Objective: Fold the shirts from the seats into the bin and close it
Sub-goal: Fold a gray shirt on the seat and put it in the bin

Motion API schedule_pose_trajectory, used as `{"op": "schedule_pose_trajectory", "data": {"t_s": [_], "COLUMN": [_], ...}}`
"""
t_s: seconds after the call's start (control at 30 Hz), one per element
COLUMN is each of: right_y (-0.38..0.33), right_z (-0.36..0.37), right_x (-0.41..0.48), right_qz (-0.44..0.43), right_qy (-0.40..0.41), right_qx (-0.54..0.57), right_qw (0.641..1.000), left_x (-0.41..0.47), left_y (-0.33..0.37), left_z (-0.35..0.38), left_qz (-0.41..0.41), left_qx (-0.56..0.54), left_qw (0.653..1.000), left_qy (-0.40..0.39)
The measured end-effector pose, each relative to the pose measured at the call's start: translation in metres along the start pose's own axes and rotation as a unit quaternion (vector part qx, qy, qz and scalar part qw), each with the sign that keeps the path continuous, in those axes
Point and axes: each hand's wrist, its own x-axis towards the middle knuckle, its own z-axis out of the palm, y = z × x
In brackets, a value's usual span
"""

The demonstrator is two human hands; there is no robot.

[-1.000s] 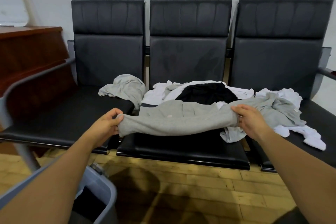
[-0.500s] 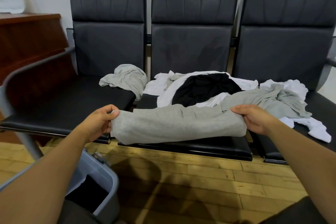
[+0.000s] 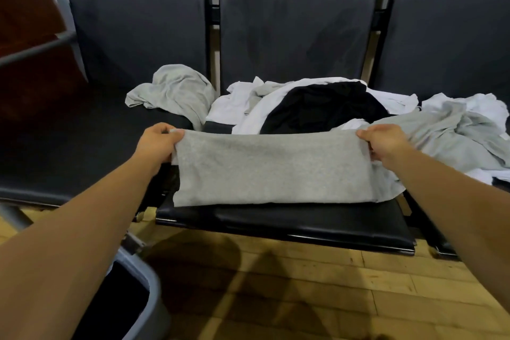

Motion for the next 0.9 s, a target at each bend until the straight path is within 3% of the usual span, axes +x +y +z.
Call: {"op": "schedule_pose_trajectory", "data": {"t_s": [0.1, 0.27, 0.43, 0.53, 0.6, 0.67, 0.8, 0.9], "right_y": [0.011, 0.035, 0.029, 0.022, 0.013, 0.007, 0.022, 0.044], "right_z": [0.014, 0.030, 0.036, 0.043, 0.055, 0.070, 0.090, 0.092], "right_x": [0.014, 0.020, 0.015, 0.000, -0.019, -0.046, -0.101, -0.127], "right_qz": [-0.016, -0.089, -0.135, -0.260, -0.345, -0.387, -0.353, -0.339], "right_qy": [0.049, 0.085, 0.095, 0.094, 0.051, -0.045, -0.234, -0.290], "right_qx": [-0.021, -0.189, -0.287, -0.367, -0.379, -0.378, -0.449, -0.528], "right_qw": [0.998, 0.974, 0.943, 0.888, 0.857, 0.840, 0.787, 0.722], "left_x": [0.015, 0.019, 0.016, 0.010, 0.007, 0.003, -0.010, -0.020], "left_y": [-0.017, -0.032, -0.023, -0.015, -0.013, -0.010, 0.002, 0.004], "left_z": [0.016, 0.033, 0.033, 0.029, 0.025, 0.022, 0.024, 0.024], "left_qz": [-0.004, -0.004, -0.036, -0.072, -0.091, -0.105, -0.117, -0.112], "left_qx": [0.038, 0.132, 0.166, 0.197, 0.203, 0.206, 0.253, 0.251], "left_qw": [0.999, 0.990, 0.985, 0.976, 0.972, 0.968, 0.950, 0.950], "left_qy": [0.029, 0.054, 0.018, -0.053, -0.080, -0.100, -0.145, -0.150]}}
